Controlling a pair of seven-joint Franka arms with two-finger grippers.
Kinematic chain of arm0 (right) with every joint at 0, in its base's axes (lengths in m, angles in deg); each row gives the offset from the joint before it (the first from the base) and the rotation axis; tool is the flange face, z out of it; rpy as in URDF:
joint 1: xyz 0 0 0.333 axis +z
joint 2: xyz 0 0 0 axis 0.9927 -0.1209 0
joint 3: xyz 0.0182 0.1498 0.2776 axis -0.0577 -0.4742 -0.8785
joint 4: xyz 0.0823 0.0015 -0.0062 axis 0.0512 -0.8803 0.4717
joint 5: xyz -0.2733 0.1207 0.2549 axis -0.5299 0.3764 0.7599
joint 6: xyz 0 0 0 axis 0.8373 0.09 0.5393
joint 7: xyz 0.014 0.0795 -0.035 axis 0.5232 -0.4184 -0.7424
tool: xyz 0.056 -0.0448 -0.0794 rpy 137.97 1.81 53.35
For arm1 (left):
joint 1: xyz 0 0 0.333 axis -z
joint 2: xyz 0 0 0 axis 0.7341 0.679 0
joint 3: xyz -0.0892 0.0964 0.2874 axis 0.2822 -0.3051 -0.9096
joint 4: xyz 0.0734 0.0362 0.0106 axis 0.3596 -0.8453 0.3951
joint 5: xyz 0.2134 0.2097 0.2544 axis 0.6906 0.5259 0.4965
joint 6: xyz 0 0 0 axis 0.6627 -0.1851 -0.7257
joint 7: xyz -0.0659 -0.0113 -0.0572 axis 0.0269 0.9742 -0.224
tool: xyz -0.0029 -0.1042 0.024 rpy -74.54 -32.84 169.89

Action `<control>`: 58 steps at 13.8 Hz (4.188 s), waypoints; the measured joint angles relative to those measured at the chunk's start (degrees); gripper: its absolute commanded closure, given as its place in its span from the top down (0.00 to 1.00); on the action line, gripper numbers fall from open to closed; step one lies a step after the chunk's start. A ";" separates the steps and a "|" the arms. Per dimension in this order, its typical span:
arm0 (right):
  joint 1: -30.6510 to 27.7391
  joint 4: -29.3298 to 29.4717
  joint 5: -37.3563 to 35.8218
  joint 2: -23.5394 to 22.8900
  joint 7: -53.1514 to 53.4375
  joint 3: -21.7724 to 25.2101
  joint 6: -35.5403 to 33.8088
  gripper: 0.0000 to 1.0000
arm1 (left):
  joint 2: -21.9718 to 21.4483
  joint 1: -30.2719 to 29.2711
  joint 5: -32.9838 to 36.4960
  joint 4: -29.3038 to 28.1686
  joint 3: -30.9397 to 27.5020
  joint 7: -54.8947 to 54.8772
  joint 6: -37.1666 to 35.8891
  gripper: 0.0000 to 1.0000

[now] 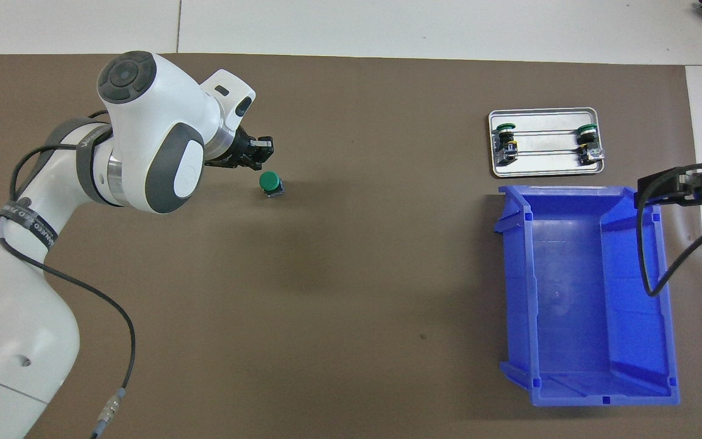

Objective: Place and press button with both arms
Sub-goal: 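Raise the left gripper off the green button and withdraw it, then reach the right gripper down to the green button and grasp it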

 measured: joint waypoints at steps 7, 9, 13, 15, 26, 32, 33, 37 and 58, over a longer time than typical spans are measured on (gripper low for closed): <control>0.00 0.00 0.00 0.00 0.00 0.00 0.00 1.00 | -0.12 0.49 -0.09 -2.28 0.13 0.00 2.38 0.01; 0.00 0.00 0.00 0.00 0.00 0.00 0.00 1.00 | -0.14 0.49 -0.09 -2.42 0.13 0.00 2.89 0.01; 0.00 0.00 0.00 0.00 0.00 0.00 0.00 1.00 | -0.91 0.49 -0.09 -4.76 0.15 0.00 6.53 0.01; 0.00 0.00 0.00 0.00 0.00 0.00 0.00 1.00 | -1.92 0.51 -0.09 -6.62 0.17 0.00 8.56 0.01; 0.00 0.00 0.00 0.00 0.00 0.00 0.00 1.00 | -2.59 0.51 -0.12 -6.59 0.16 0.00 6.41 0.13; 0.00 0.00 0.00 0.00 0.00 0.00 0.00 1.00 | -4.29 -0.21 -0.18 -3.41 -0.15 0.05 -3.24 0.37; 0.00 0.00 0.00 0.00 0.00 0.00 0.00 1.00 | -5.43 -0.94 -0.18 -3.17 -0.25 0.05 -5.73 0.46; 0.00 0.00 0.00 0.00 0.00 0.00 0.00 1.00 | -11.43 -6.16 -0.18 -2.95 -0.53 -1.02 -15.86 0.74; 31.82 5.66 2.37 -22.59 40.69 -0.99 29.52 1.00 | -29.48 -16.92 5.44 -8.23 -0.48 -15.11 -31.73 0.99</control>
